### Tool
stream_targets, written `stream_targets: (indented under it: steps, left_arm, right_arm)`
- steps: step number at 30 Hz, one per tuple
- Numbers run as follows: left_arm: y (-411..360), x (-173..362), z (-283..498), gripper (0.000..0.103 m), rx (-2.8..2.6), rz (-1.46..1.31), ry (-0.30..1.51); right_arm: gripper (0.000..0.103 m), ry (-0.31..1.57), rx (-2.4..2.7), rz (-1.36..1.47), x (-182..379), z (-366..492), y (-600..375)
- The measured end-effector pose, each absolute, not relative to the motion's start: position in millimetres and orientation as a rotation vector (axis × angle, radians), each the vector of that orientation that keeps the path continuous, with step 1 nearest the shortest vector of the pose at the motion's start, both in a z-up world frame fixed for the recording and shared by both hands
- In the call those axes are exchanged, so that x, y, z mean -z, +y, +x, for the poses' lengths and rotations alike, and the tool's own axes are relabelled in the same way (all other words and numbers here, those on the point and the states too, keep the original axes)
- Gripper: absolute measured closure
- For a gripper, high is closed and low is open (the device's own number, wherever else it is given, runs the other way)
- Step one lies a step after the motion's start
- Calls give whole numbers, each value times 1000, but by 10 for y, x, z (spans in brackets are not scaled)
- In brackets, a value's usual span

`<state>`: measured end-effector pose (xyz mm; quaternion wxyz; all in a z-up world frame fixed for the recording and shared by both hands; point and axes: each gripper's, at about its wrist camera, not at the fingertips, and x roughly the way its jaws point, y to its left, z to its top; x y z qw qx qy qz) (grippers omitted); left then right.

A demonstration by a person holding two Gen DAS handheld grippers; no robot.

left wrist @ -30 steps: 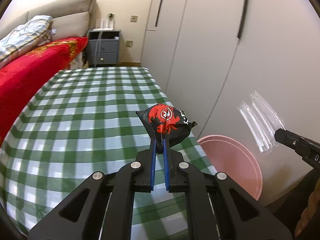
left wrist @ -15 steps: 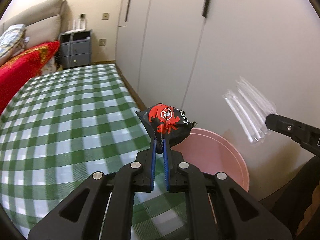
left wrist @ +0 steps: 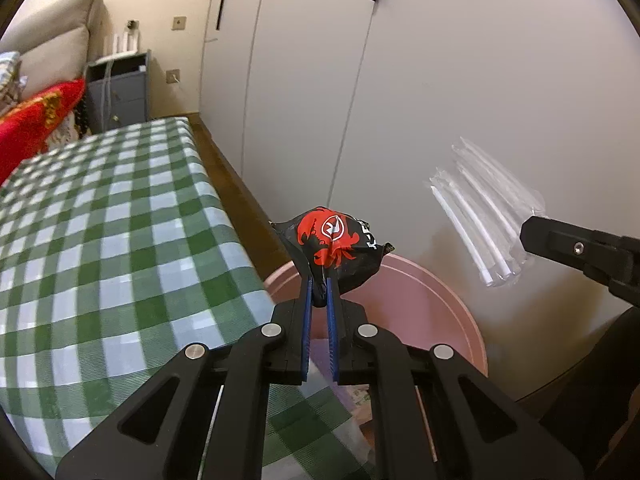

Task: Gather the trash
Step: 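Carry both items over the pink bucket and open both tools to drop them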

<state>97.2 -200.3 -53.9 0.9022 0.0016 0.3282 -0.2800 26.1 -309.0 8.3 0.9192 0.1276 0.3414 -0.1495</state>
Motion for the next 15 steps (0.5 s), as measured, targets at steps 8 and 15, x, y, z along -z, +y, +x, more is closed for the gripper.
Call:
stream_targets:
  steps: [8, 15]
  left_arm:
    - [-2040, 623, 1064, 91, 622, 10, 721]
    - [-1850, 463, 966, 91, 605, 10, 687]
  right_arm:
    - [61, 695, 353, 308, -94, 210, -3182]
    - [58, 666, 346, 313, -156, 137, -3139]
